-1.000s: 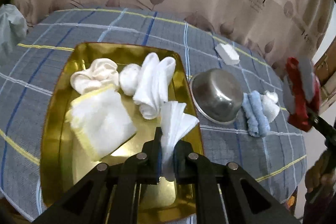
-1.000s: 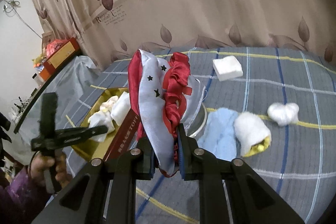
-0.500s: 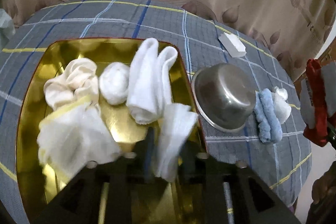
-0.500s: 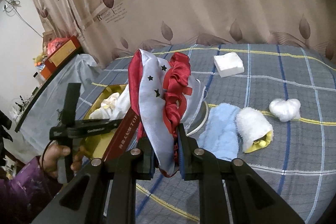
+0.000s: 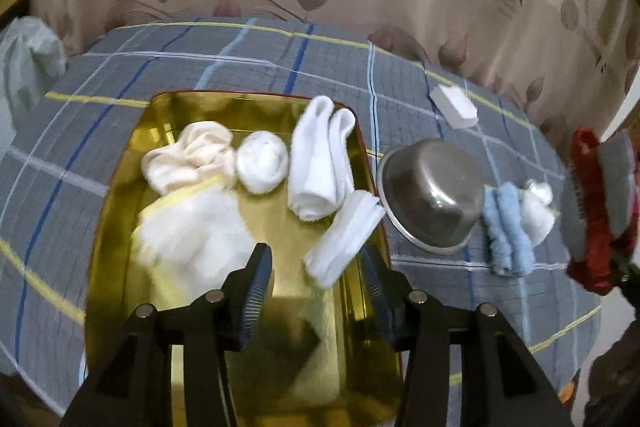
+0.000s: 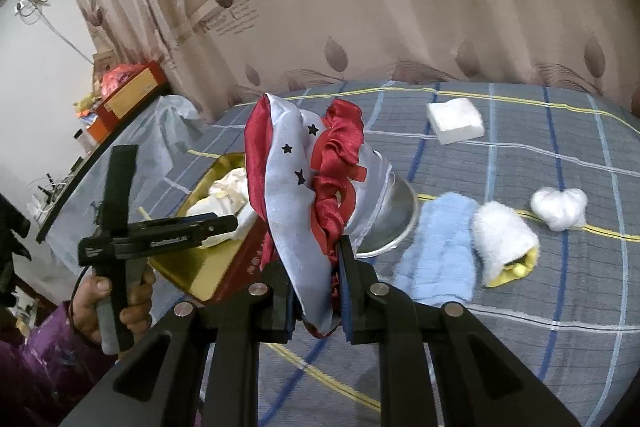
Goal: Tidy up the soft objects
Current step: 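Carry the red-white cloth into the gold tray and release it with the right gripper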
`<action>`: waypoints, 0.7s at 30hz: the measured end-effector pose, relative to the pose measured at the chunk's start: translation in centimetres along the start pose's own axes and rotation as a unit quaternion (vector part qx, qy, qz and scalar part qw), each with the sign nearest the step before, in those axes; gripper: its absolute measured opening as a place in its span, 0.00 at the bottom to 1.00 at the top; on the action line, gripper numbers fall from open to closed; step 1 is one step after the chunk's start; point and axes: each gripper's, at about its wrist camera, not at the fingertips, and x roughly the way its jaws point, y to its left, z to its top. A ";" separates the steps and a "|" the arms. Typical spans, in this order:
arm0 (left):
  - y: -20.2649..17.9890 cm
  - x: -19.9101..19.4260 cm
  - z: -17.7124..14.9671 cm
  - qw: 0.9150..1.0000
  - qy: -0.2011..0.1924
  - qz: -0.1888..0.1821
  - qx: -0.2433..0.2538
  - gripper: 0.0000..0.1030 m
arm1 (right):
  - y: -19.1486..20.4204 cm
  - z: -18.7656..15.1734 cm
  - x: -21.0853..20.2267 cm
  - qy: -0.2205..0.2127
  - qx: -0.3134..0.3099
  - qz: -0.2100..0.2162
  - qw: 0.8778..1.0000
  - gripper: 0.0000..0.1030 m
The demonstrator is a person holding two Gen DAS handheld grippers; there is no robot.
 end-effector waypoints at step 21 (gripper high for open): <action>2.9 -8.4 -6.0 0.983 -0.113 0.147 -0.004 0.47 | 11.2 3.9 16.1 0.107 -0.049 0.064 0.991 0.16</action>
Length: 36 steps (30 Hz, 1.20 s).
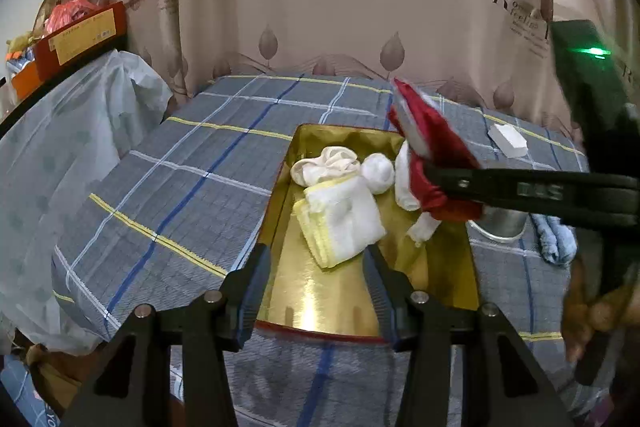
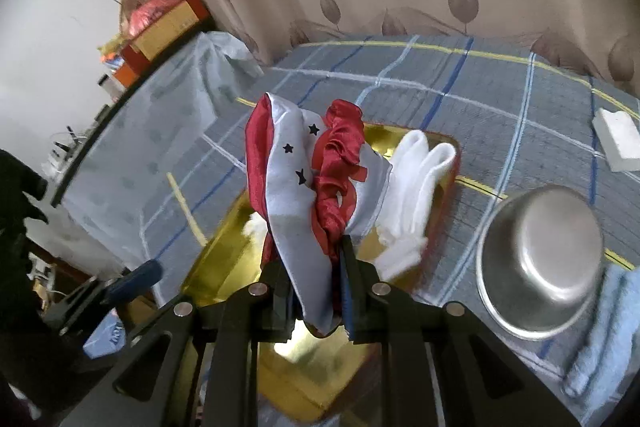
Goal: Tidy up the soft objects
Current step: 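Carry the red-white cloth into the gold tray and release it with the right gripper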
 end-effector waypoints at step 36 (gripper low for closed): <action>1.5 2.2 -1.8 0.998 0.059 0.032 0.001 0.48 | 1.6 -0.5 -3.0 -0.087 -0.005 -0.021 0.996 0.68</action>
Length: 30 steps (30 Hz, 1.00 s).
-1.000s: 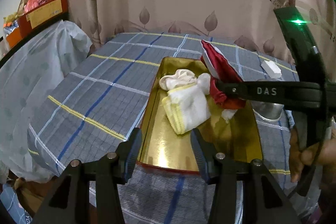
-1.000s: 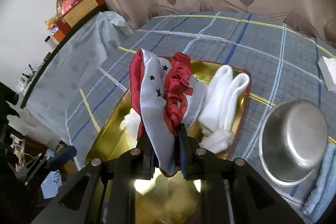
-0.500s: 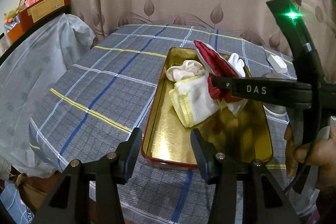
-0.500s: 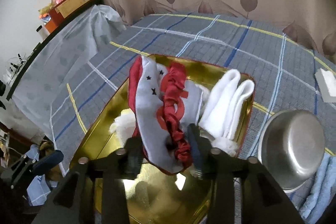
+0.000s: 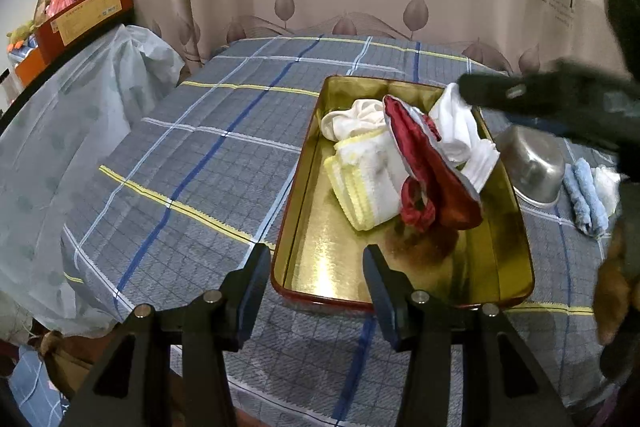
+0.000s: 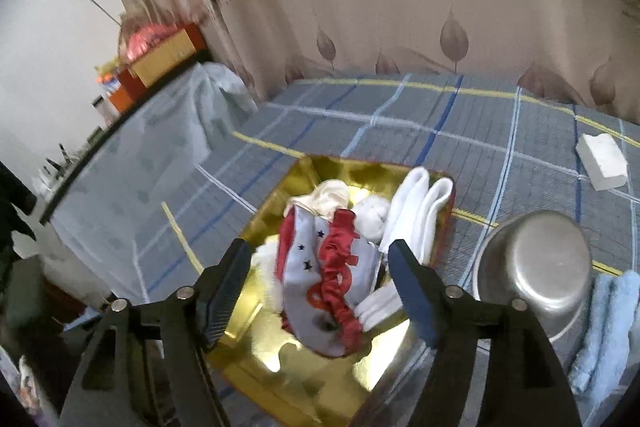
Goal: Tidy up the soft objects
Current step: 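Carry the red-white cloth into the gold tray and release it with the right gripper, then move the left gripper to the white foam block on the bedspread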
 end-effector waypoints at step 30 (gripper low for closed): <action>-6.2 -1.8 0.0 0.995 -0.004 0.001 0.096 0.48 | -25.7 -15.4 -18.7 -0.072 0.199 -0.366 0.906 0.90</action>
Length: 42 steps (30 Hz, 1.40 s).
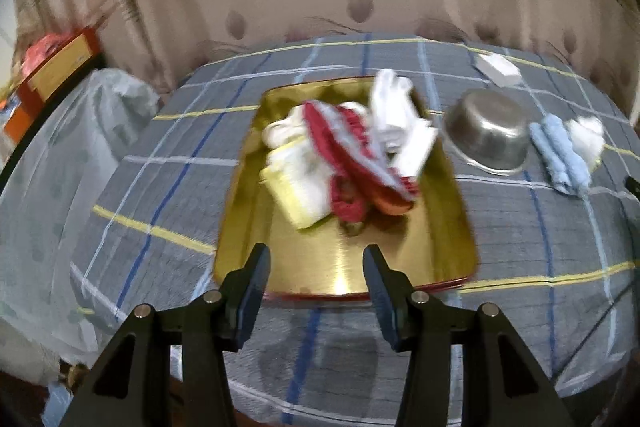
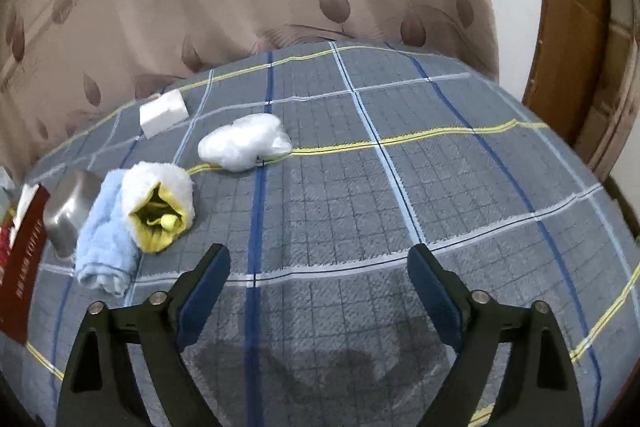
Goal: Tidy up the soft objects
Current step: 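Move the left gripper to the white foam block on the bedspread, then grasp the white foam block with the left gripper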
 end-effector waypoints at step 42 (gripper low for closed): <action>-29.6 20.4 28.1 0.852 0.056 -0.249 0.456 0.75 | -2.1 0.0 -0.9 -0.011 0.044 0.206 0.977 0.95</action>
